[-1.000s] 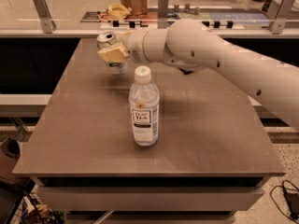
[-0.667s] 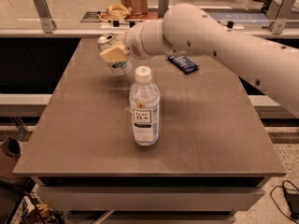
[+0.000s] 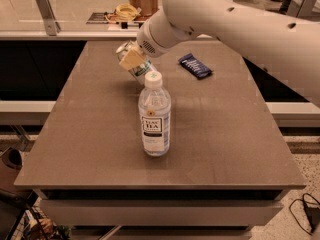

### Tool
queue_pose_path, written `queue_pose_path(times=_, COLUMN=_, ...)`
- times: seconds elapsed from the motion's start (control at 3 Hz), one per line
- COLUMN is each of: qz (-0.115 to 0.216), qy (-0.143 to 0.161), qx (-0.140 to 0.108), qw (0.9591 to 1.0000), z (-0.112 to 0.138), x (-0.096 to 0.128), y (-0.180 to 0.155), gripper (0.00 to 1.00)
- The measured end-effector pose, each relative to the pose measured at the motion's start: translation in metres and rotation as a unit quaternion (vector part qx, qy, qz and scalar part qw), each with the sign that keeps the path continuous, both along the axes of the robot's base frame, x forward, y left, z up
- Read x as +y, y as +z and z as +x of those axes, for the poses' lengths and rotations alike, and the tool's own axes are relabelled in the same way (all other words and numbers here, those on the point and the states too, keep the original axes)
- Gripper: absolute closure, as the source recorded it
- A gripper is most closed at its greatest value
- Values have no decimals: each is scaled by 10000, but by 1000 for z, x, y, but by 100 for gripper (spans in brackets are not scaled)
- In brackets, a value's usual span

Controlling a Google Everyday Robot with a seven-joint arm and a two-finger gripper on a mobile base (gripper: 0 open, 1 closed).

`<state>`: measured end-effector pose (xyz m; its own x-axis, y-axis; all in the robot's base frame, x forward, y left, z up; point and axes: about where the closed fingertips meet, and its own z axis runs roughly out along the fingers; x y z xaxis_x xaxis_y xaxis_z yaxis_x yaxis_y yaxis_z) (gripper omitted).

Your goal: Knock 7up can over

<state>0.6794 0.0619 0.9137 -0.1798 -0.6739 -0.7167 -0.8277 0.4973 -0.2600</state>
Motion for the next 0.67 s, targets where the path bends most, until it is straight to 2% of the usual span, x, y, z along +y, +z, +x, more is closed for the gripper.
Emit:
queue_pose_path(times=0.33, qz=-784, qy=-58, qx=244, qw=9966, z=2, x=-3, y=-7, gripper=100)
queue_pose_path(times=0.67, qz=-1411, qy=41, qx=468, qw=9889, z=2, x=8, y=-19, gripper=100)
